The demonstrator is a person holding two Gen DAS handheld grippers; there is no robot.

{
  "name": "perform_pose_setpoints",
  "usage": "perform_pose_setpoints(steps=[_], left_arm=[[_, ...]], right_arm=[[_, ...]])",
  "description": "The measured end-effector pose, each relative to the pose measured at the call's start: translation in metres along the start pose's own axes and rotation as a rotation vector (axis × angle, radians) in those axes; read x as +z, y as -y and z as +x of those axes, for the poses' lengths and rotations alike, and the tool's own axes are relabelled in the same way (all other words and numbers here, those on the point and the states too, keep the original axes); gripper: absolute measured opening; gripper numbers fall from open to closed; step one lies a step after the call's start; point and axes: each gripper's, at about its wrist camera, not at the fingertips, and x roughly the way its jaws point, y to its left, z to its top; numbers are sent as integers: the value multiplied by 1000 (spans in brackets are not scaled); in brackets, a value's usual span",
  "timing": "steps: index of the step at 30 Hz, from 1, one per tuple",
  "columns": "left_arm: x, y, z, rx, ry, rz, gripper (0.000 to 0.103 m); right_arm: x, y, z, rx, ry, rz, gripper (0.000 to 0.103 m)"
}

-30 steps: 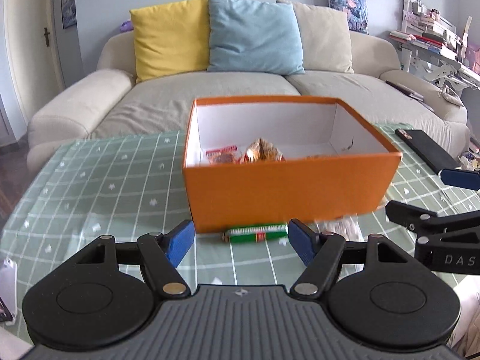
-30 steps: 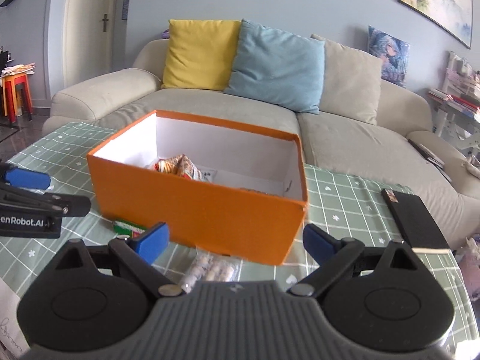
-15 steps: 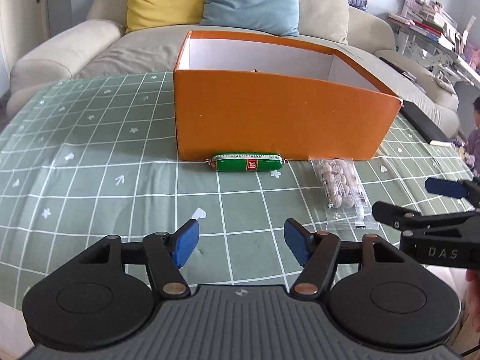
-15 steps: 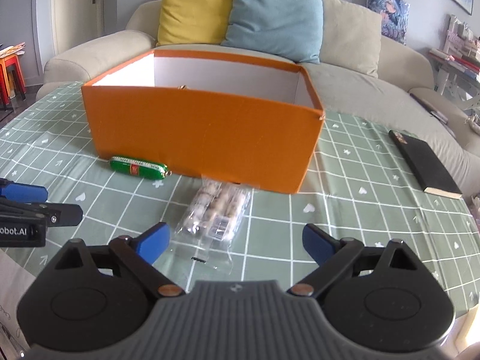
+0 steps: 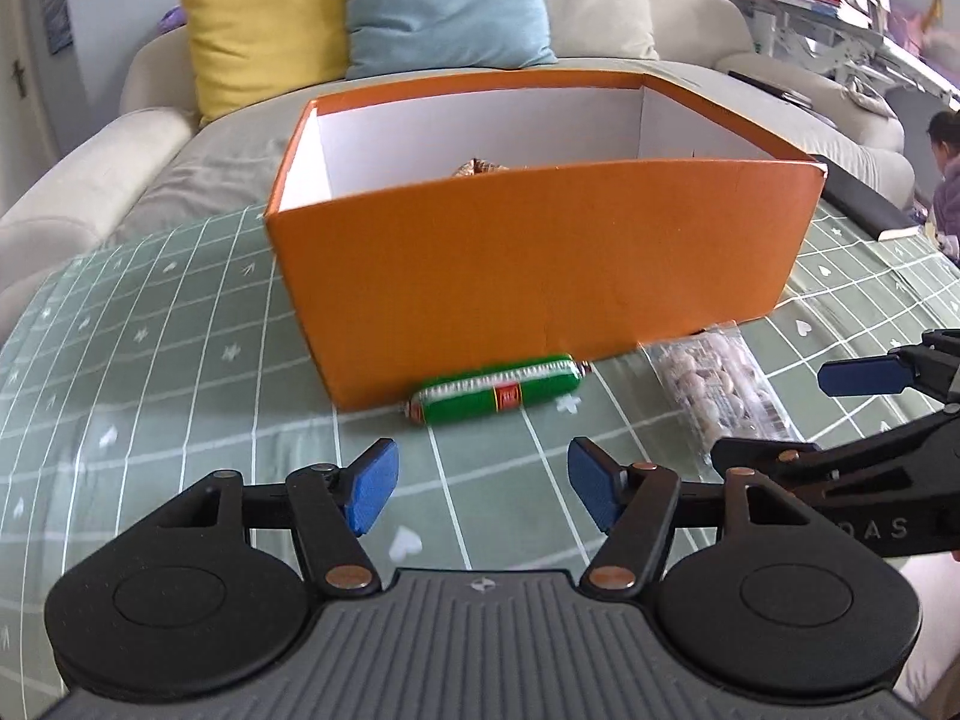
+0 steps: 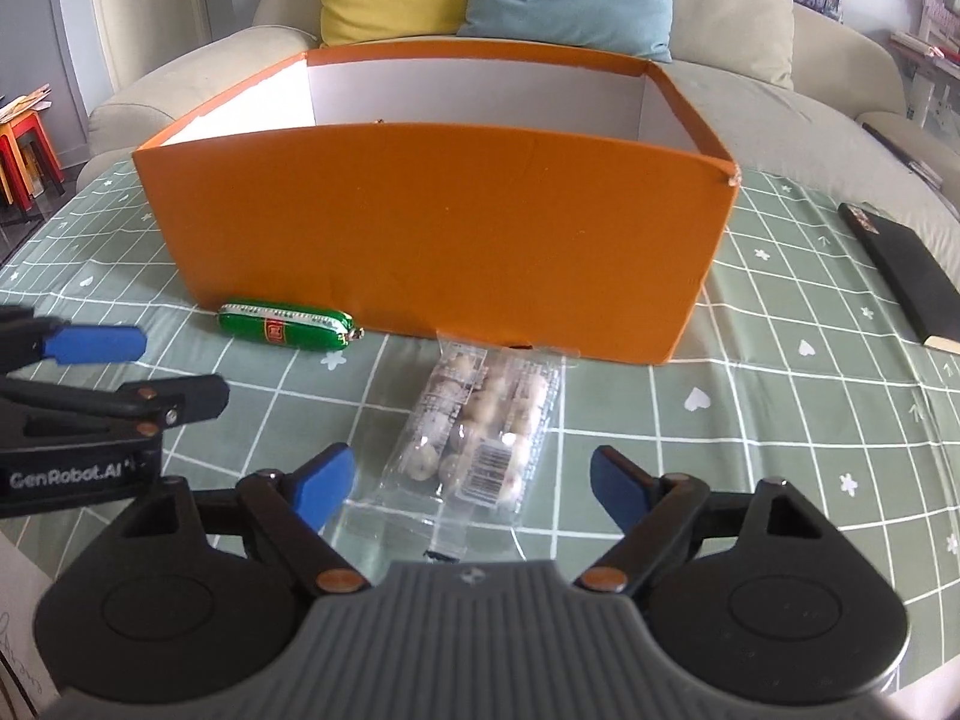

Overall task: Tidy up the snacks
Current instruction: 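Grasp the green sausage stick with the left gripper while the right gripper grasps the clear egg pack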

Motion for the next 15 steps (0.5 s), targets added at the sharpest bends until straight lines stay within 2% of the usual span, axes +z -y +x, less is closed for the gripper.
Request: perform_pose_setpoints(steps=[3,10,15], left_arm=[[7,-8,14,-30,-4,-8,77],[13,-9,38,-22,-31,74,79],[18,-8,48,-38,-47,89,79]], right_arm=[[3,0,5,3,-9,4,84],[6,2,18,11,-37,19,84],[8,0,27,19,-59,23,84]])
